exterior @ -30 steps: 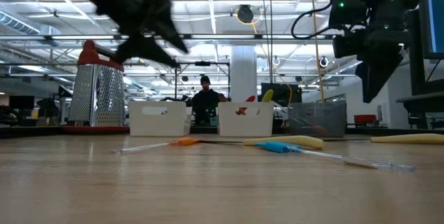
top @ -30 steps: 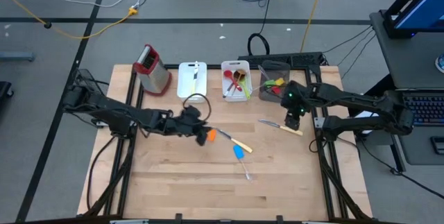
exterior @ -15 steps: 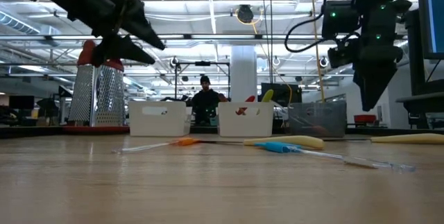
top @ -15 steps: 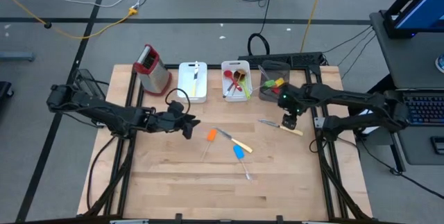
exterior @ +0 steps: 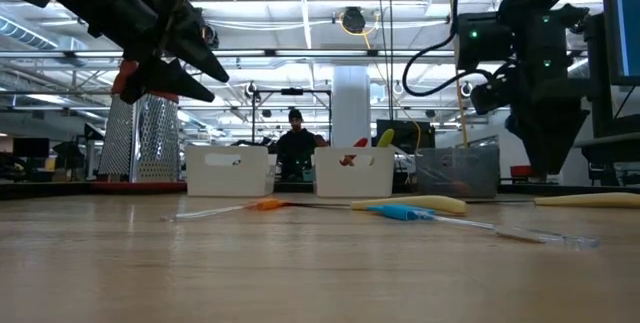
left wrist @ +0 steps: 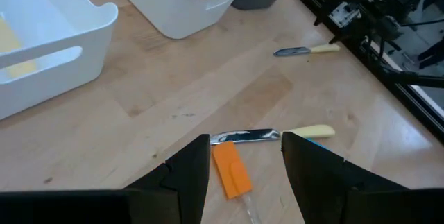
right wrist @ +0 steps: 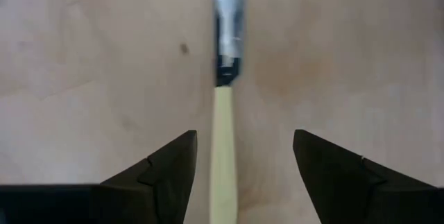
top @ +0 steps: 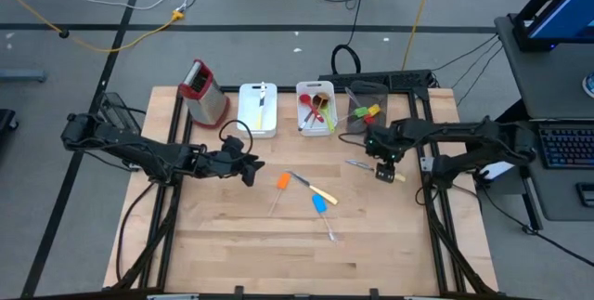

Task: Pick & Place Kitchen Items
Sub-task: Put the right yellow knife into the left white bin

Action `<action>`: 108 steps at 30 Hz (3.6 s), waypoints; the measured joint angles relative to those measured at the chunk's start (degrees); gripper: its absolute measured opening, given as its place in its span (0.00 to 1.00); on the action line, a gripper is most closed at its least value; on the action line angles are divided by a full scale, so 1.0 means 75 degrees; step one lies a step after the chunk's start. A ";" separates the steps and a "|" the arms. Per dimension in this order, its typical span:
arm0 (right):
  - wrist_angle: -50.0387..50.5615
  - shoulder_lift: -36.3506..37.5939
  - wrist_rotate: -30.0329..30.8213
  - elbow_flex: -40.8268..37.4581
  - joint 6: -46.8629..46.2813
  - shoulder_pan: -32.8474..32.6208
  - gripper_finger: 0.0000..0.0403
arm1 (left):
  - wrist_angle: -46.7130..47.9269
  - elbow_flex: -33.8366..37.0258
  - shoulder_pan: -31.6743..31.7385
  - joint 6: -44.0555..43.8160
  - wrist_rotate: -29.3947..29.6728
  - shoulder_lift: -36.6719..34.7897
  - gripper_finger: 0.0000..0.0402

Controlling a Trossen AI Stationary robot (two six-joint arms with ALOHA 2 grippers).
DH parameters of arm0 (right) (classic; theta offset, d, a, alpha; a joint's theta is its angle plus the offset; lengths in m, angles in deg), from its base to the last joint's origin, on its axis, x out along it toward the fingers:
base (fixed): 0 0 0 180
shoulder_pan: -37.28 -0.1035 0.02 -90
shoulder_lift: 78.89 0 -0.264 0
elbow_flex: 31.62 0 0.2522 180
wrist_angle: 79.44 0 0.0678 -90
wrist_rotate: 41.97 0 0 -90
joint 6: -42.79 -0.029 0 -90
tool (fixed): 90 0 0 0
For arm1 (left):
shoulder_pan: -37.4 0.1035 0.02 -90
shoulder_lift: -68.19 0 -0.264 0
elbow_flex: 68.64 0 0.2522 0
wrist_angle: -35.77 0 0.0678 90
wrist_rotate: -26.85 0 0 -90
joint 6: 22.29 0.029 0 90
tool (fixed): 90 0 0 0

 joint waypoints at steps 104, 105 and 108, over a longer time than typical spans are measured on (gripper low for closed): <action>-1.0175 -0.1207 -0.6972 0.1297 -0.7970 0.0026 0.10 | 0.0801 -0.0006 -0.0114 0.1818 -0.0880 -0.1222 0.46; -1.0788 -0.1297 -0.6781 0.1297 -0.8282 0.0026 0.10 | 0.0426 -0.0006 -0.0114 0.2039 -0.0889 -0.1250 0.46; -1.2021 -0.1543 -0.6206 0.1297 -0.8694 0.0026 0.10 | -0.0734 -0.0006 -0.0114 0.2770 -0.0889 -0.1231 0.46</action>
